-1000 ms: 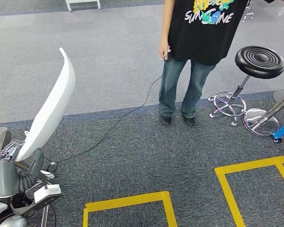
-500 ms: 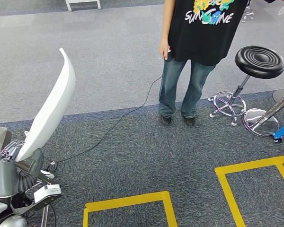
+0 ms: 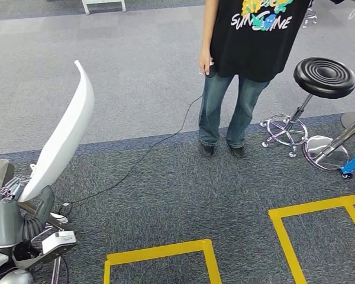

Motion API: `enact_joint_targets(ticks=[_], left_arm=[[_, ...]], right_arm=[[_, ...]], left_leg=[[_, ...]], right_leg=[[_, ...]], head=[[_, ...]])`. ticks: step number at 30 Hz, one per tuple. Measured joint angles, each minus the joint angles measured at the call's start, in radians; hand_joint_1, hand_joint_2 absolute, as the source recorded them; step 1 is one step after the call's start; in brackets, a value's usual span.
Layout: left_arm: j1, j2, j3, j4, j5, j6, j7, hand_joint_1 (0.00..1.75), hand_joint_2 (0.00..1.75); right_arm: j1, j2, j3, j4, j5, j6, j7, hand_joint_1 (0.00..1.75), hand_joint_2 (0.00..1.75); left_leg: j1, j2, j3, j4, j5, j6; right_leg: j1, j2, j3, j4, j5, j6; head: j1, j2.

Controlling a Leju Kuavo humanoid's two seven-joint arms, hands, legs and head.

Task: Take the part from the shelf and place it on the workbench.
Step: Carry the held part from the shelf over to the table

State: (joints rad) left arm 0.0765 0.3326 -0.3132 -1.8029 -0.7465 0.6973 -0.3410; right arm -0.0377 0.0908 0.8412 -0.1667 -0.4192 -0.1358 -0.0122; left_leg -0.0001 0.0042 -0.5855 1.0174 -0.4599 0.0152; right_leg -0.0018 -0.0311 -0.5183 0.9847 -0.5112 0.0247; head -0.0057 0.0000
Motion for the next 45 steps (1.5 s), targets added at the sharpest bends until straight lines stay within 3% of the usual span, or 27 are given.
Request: enact_joint_targets(ticks=[39,45], left_arm=[[0.000,0.003,0.000,0.000,0.000,-0.003,0.006,1.75,1.75],[0.001,0.008,0.000,0.000,0.000,-0.003,0.006,1.75,1.75]], right_arm=[[0.002,0.000,0.000,0.000,-0.001,0.000,0.000,0.00,0.00],[0.002,0.000,0.000,0.000,-0.001,0.000,0.001,0.00,0.00]], left_leg=[[-0.003,0.000,0.000,0.001,0.000,0.001],[-0.008,0.000,-0.001,0.004,-0.004,0.007]], right_leg=[[-0.002,0.000,0.000,0.000,0.000,0.001],[-0.007,0.000,0.001,-0.001,0.000,0.007]], head=[[0.000,0.000],[0.000,0.000]])
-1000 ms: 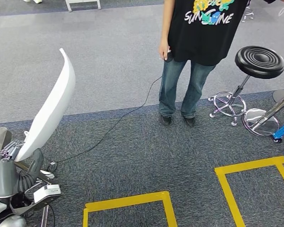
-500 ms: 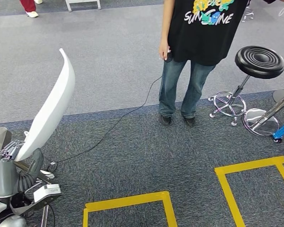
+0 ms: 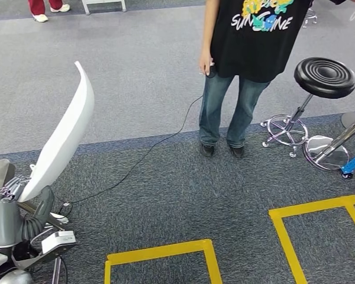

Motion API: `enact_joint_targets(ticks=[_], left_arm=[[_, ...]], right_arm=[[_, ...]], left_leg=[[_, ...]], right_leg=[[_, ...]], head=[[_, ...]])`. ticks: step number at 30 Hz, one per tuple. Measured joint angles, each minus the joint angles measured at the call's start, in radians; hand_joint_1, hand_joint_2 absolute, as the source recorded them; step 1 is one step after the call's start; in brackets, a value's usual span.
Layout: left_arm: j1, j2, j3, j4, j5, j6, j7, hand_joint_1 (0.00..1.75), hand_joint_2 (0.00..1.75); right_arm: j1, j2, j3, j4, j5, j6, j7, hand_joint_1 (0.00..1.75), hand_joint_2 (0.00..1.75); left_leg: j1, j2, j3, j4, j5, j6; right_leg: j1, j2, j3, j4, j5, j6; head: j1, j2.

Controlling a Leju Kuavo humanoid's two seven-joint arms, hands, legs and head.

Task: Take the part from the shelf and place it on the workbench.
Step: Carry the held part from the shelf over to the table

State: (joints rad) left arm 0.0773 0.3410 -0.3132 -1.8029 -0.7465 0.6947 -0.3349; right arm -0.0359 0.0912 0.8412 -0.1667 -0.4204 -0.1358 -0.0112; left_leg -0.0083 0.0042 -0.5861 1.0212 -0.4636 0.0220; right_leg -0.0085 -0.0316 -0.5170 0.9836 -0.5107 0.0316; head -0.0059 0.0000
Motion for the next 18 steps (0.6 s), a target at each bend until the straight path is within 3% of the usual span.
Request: enact_joint_targets(ticks=[3,5,8,9,10,11,13,14,16,18], left_arm=[[0.001,0.002,0.000,-0.001,0.000,0.000,0.000,1.75,1.75],[0.001,0.003,0.001,-0.002,-0.001,0.000,0.003,1.75,1.75],[0.003,0.002,0.002,-0.004,-0.001,0.000,0.009,1.75,1.75],[0.004,0.002,0.002,-0.004,-0.002,0.000,0.010,1.75,1.75],[0.005,0.002,0.002,-0.004,-0.002,0.000,0.011,1.75,1.75],[0.005,0.002,0.002,-0.004,-0.002,0.000,0.011,1.75,1.75],[0.005,0.001,0.002,-0.004,-0.002,0.000,0.012,1.75,1.75],[0.005,0.001,0.002,-0.004,-0.002,0.000,0.012,1.75,1.75],[0.006,0.002,0.002,-0.005,-0.002,0.000,0.012,1.75,1.75],[0.007,0.003,0.003,-0.005,-0.005,0.001,0.012,1.75,1.75]], right_arm=[[-0.001,0.000,0.000,0.000,0.000,0.000,0.000,0.00,0.00],[-0.001,0.000,0.000,-0.001,0.000,0.000,0.000,0.00,0.00],[0.000,0.000,0.000,-0.001,-0.001,0.000,-0.002,0.00,0.00],[0.000,0.000,0.000,-0.001,-0.001,0.000,-0.003,0.00,0.00],[0.000,0.000,0.000,-0.001,-0.002,0.000,-0.004,0.00,0.00],[-0.001,0.000,0.000,-0.001,-0.002,0.000,-0.004,0.00,0.00],[-0.002,0.000,0.000,-0.001,-0.002,0.000,-0.002,0.00,0.00],[-0.001,0.000,0.000,-0.001,-0.002,0.000,-0.002,0.00,0.00],[0.001,0.000,0.000,-0.001,-0.002,0.001,0.000,0.00,0.00],[0.002,0.000,0.000,-0.001,-0.002,0.001,0.000,0.00,0.00]], left_leg=[[0.000,-0.001,0.003,-0.008,0.001,0.011],[0.005,-0.001,0.012,-0.022,0.007,0.021],[0.006,-0.002,0.016,-0.027,0.008,0.028],[0.006,-0.003,0.017,-0.027,0.007,0.028],[0.006,-0.005,0.018,-0.027,0.006,0.027],[0.006,-0.007,0.020,-0.026,0.005,0.025],[0.008,-0.012,0.024,-0.023,-0.001,0.016],[0.007,-0.015,0.024,-0.018,-0.005,0.010],[0.005,-0.018,0.021,-0.010,-0.009,0.002],[0.005,-0.019,0.020,-0.008,-0.009,0.009]], right_leg=[[-0.003,-0.001,0.001,-0.004,-0.002,0.009],[-0.003,0.008,-0.015,0.028,-0.025,0.014],[-0.003,0.027,-0.113,0.215,-0.106,0.015],[-0.003,0.029,-0.145,0.270,-0.120,0.016],[-0.004,0.030,-0.161,0.290,-0.114,0.016],[-0.005,0.030,-0.156,0.268,-0.089,0.016],[-0.008,0.031,-0.099,0.139,-0.016,0.017],[-0.009,0.033,-0.068,0.076,0.008,0.015],[-0.008,0.037,-0.038,0.018,0.019,0.010],[-0.005,0.038,-0.036,0.015,0.021,0.007]], head=[[0.000,0.000],[0.002,0.000],[0.009,0.000],[0.010,0.000],[0.011,0.000],[0.011,0.000],[0.012,0.000],[0.012,0.000],[0.012,0.000],[0.011,0.000]])
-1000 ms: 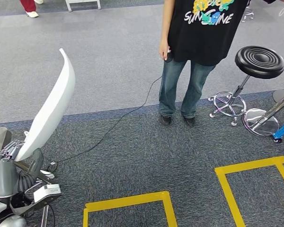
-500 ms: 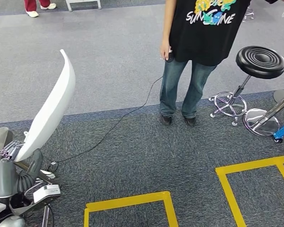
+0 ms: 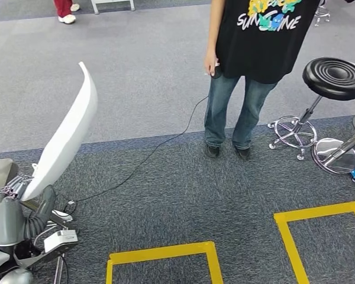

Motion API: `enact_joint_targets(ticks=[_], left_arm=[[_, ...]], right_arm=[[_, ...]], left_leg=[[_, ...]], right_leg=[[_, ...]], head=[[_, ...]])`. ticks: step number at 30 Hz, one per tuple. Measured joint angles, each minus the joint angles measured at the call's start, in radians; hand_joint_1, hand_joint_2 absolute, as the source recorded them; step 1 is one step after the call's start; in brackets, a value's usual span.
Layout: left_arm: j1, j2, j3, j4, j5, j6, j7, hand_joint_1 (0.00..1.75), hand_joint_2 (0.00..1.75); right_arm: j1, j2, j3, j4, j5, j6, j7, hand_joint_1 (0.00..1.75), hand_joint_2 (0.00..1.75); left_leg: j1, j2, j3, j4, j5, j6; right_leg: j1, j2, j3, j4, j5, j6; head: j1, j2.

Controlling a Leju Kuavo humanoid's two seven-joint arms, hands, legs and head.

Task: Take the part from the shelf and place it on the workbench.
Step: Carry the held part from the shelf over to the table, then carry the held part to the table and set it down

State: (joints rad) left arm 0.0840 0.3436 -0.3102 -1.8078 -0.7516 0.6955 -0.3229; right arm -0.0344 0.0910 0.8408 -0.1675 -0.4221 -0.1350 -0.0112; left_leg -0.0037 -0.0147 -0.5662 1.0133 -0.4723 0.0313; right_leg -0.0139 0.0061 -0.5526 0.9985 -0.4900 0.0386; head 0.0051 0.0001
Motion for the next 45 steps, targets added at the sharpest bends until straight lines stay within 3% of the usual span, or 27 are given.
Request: enact_joint_targets(ticks=[2,4,10,15,33,40,45], left_arm=[[0.000,0.001,0.000,0.000,-0.003,0.001,-0.001,1.75,1.75],[0.000,0.001,0.001,0.000,-0.004,0.002,-0.002,1.75,1.75],[0.000,0.001,0.003,0.000,-0.005,0.002,-0.004,1.75,1.75],[0.000,0.001,0.003,0.000,-0.005,0.002,-0.008,1.75,1.75],[0.000,0.002,0.005,0.000,-0.005,0.002,-0.016,1.75,1.75],[0.000,0.003,0.005,0.000,-0.005,0.003,-0.017,1.75,1.75],[0.000,0.005,0.007,0.000,-0.005,0.003,-0.017,1.75,1.75]], right_arm=[[0.000,0.000,0.000,0.000,0.000,0.000,0.000,0.00,0.00],[0.000,0.000,0.000,0.000,0.001,0.001,0.000,0.00,0.00],[-0.001,0.000,0.000,0.000,0.003,0.000,0.001,0.00,0.00],[-0.001,0.000,0.000,0.000,0.003,0.000,0.003,0.00,0.00],[-0.001,0.000,0.000,0.000,0.005,-0.001,0.004,0.00,0.00],[-0.001,0.000,0.002,0.000,0.012,-0.003,0.006,0.00,0.00],[-0.003,0.000,0.003,0.000,0.012,-0.003,0.006,0.00,0.00]], left_leg=[[0.001,0.000,0.002,-0.002,0.001,0.008],[0.002,0.000,0.004,-0.006,0.003,0.007],[0.008,0.000,0.005,-0.012,0.004,-0.023],[0.008,0.000,0.005,-0.012,0.003,-0.027],[0.003,0.000,0.004,-0.008,0.001,-0.025],[0.001,0.000,0.002,0.000,-0.003,-0.018],[0.002,-0.002,0.001,-0.004,-0.003,-0.004]], right_leg=[[0.002,0.001,0.001,0.000,-0.001,-0.001],[0.004,0.001,0.001,0.000,-0.002,-0.007],[0.010,-0.001,0.000,0.002,-0.005,-0.016],[0.009,-0.001,0.001,0.002,-0.005,-0.016],[0.004,-0.001,0.002,0.001,-0.004,-0.014],[0.003,-0.001,0.004,0.000,-0.004,-0.011],[0.001,-0.006,0.007,-0.004,-0.004,0.002]], head=[[0.000,0.000],[0.000,0.000],[0.000,0.000],[0.001,0.000],[0.000,0.000],[0.000,0.000],[0.000,0.000]])
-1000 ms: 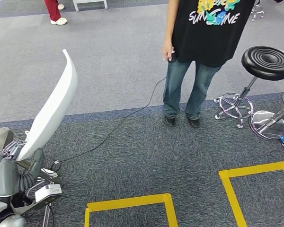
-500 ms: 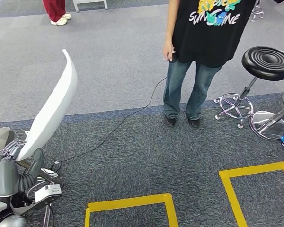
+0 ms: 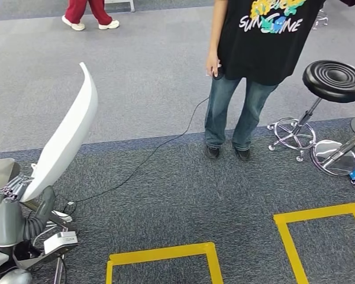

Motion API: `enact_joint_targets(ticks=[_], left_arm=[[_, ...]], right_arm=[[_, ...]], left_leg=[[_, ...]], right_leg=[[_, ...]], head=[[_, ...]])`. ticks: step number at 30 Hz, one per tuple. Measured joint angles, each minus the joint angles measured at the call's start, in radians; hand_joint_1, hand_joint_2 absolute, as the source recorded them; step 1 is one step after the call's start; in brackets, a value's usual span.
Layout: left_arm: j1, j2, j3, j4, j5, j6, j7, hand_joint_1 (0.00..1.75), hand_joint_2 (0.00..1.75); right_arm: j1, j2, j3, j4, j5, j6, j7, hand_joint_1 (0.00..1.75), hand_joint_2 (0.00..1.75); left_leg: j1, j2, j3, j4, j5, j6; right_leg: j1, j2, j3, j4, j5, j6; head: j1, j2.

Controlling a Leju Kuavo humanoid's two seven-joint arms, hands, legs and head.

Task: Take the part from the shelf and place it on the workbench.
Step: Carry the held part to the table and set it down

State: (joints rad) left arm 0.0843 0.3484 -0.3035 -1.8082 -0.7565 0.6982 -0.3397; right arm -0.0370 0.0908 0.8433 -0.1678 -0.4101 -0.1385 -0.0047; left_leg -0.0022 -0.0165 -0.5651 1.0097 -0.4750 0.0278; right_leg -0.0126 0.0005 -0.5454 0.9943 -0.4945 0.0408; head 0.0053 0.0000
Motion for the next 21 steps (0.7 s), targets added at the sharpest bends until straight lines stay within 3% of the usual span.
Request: enact_joint_targets(ticks=[2,5,6,7,8,9,11,13,15,16,18,19,21], left_arm=[[0.000,0.000,0.001,-0.001,0.000,0.000,0.000,1.75,1.75],[0.003,-0.001,0.003,-0.002,0.000,0.001,-0.001,1.75,1.75],[0.004,-0.001,0.003,-0.002,0.000,0.001,-0.001,1.75,1.75],[0.005,-0.001,0.003,-0.002,0.000,0.001,-0.001,1.75,1.75],[0.005,-0.001,0.003,-0.002,0.000,0.001,-0.001,1.75,1.75],[0.005,-0.001,0.003,-0.002,0.000,0.001,-0.001,1.75,1.75],[0.004,-0.001,0.003,-0.002,0.001,0.001,-0.001,1.75,1.75],[0.002,-0.001,0.003,-0.002,0.001,0.001,-0.001,1.75,1.75],[0.004,0.000,0.004,-0.002,0.001,0.001,-0.001,1.75,1.75],[0.005,0.000,0.004,-0.002,0.001,0.002,-0.001,1.75,1.75],[0.003,0.001,0.004,-0.002,0.001,0.002,-0.001,1.75,1.75],[0.002,0.001,0.004,-0.002,0.001,0.002,-0.002,1.75,1.75],[0.003,0.001,0.004,-0.002,0.002,0.001,-0.006,1.75,1.75]], right_arm=[[-0.001,0.000,0.000,0.000,0.000,-0.001,0.000,0.00,0.00],[-0.001,0.000,0.000,0.000,0.001,-0.002,-0.001,0.00,0.00],[-0.002,0.000,0.000,0.000,0.001,-0.002,-0.002,0.00,0.00],[-0.003,0.000,0.001,0.000,0.001,-0.002,-0.002,0.00,0.00],[-0.005,0.000,0.001,0.000,0.002,-0.002,-0.002,0.00,0.00],[-0.006,0.000,0.001,0.000,0.002,-0.002,-0.001,0.00,0.00],[-0.005,0.000,0.001,0.000,0.002,-0.001,0.001,0.00,0.00],[-0.004,0.000,0.001,-0.001,0.003,0.000,0.002,0.00,0.00],[-0.004,0.000,0.001,-0.001,0.003,0.002,0.002,0.00,0.00],[-0.004,0.000,0.001,-0.001,0.003,0.003,0.002,0.00,0.00],[-0.004,0.000,0.001,-0.001,0.003,0.004,0.003,0.00,0.00],[-0.003,0.000,0.001,-0.001,0.003,0.004,0.003,0.00,0.00],[0.000,0.000,0.001,-0.001,0.003,0.005,0.003,0.00,0.00]], left_leg=[[0.005,-0.005,0.008,-0.015,0.008,0.009],[0.007,-0.017,0.010,-0.020,0.013,0.014],[0.007,-0.022,0.010,-0.019,0.012,0.014],[0.007,-0.030,0.011,-0.019,0.012,0.013],[0.007,-0.039,0.011,-0.019,0.012,0.012],[0.008,-0.050,0.012,-0.018,0.011,0.009],[0.009,-0.074,0.010,-0.012,0.007,-0.001],[0.011,-0.097,0.000,-0.005,0.008,-0.016],[0.016,-0.114,-0.008,-0.003,0.010,-0.029],[0.016,-0.101,-0.013,0.005,0.005,-0.033],[0.014,-0.045,-0.044,0.073,-0.034,-0.040],[0.013,-0.015,-0.075,0.138,-0.066,-0.043],[0.014,0.003,-0.138,0.265,-0.114,-0.045]], right_leg=[[0.001,-0.002,-0.016,0.033,-0.025,0.005],[0.002,-0.001,-0.106,0.219,-0.112,0.008],[0.001,-0.001,-0.132,0.270,-0.125,0.009],[0.001,-0.001,-0.141,0.286,-0.118,0.010],[-0.001,0.001,-0.131,0.262,-0.093,0.011],[-0.003,0.009,-0.103,0.202,-0.055,0.011],[-0.011,0.053,-0.036,0.068,-0.005,0.010],[-0.013,0.081,-0.004,0.012,-0.003,0.004],[-0.010,0.062,0.001,0.009,-0.006,-0.008],[-0.010,0.049,0.003,0.007,-0.006,-0.015],[-0.008,0.021,0.009,0.003,-0.007,-0.029],[-0.005,0.005,0.011,0.002,-0.010,-0.034],[0.000,-0.026,0.013,0.003,-0.014,-0.041]], head=[[0.002,0.000],[0.006,0.000],[0.007,0.000],[0.007,0.000],[0.007,0.000],[0.007,0.000],[0.007,0.000],[0.005,0.000],[0.005,0.000],[0.004,0.000],[-0.002,0.000],[-0.005,0.000],[-0.007,0.000]])
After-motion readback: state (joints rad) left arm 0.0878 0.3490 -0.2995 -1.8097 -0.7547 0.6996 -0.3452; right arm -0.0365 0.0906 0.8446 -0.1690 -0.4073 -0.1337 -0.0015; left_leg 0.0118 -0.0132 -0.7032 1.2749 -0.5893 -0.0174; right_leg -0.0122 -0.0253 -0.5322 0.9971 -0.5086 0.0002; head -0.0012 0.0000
